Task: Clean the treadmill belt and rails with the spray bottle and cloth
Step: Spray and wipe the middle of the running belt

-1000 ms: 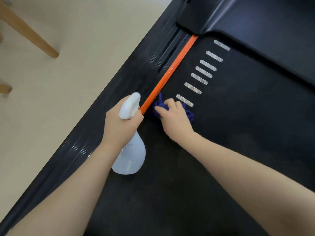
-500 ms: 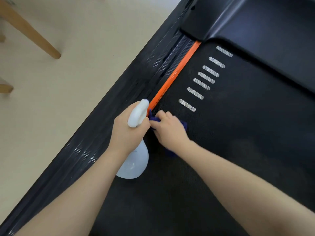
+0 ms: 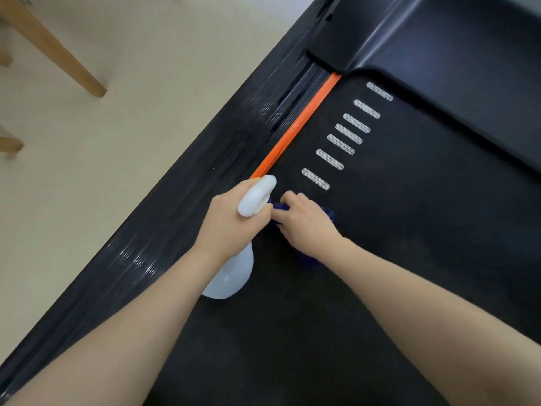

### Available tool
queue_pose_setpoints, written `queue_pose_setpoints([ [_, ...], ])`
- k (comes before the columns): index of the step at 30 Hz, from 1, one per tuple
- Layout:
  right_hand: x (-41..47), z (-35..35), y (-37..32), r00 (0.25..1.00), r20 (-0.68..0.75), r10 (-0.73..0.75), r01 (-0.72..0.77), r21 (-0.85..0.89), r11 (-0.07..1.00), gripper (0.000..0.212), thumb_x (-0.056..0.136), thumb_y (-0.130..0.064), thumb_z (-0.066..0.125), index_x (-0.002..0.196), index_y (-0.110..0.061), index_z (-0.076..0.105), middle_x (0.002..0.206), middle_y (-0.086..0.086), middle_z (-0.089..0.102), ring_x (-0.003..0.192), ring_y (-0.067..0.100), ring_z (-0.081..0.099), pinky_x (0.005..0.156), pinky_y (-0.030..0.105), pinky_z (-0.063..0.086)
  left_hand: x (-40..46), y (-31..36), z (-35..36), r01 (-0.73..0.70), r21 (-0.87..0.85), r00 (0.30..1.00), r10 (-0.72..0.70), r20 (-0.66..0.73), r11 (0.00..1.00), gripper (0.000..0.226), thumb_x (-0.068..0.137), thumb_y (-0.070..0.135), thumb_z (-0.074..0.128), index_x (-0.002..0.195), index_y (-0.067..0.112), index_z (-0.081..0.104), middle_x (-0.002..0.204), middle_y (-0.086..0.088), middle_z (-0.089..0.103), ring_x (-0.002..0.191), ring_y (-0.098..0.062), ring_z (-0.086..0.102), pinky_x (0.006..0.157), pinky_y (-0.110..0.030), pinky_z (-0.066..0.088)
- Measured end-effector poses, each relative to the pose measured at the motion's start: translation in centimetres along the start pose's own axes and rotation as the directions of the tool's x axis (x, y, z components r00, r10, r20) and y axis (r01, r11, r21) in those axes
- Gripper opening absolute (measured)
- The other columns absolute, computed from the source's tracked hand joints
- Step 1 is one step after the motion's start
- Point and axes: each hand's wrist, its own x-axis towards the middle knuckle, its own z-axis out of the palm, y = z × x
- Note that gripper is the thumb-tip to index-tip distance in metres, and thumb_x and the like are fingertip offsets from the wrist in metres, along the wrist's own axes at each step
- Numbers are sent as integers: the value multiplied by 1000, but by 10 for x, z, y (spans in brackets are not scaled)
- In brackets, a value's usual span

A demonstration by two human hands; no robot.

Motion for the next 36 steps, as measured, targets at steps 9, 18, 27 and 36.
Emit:
queue_pose_setpoints([
  [9,-30,6,-6,985,-99,144,-143,15,990,37,80,-11,63,116,-20,63,96,16,52,76,35,49,63,44,47,-5,1,4,-6,18,1000,6,-21,1000,38,85,11,64,123,17,60,103,14,61,95,-5,58,75,-4,41],
  [18,-8,-35,95,690,-318,650,-659,97,746,34,93,-16,47,124,-26,57,118,16,46,100,37,45,82,43,41,-4,14,24,-39,113,991,24,128,993,35,76,30,52,107,18,64,92,1,68,84,-18,62,74,-45,52],
  [27,-22,-39,112,758,-330,562,-579,56,814,33,90,-16,52,120,-25,61,112,16,49,95,39,48,78,44,42,2,28,37,36,20,981,-39,188,999,11,85,14,59,93,22,62,87,4,65,80,-12,58,69,-29,46],
  [36,-40,-27,84,925,-207,318,-316,41,948,37,82,-8,61,117,-20,65,101,19,53,81,39,50,66,42,42,4,32,44,89,104,971,-110,212,991,32,85,17,60,113,33,59,98,9,66,91,-10,61,82,-41,52],
])
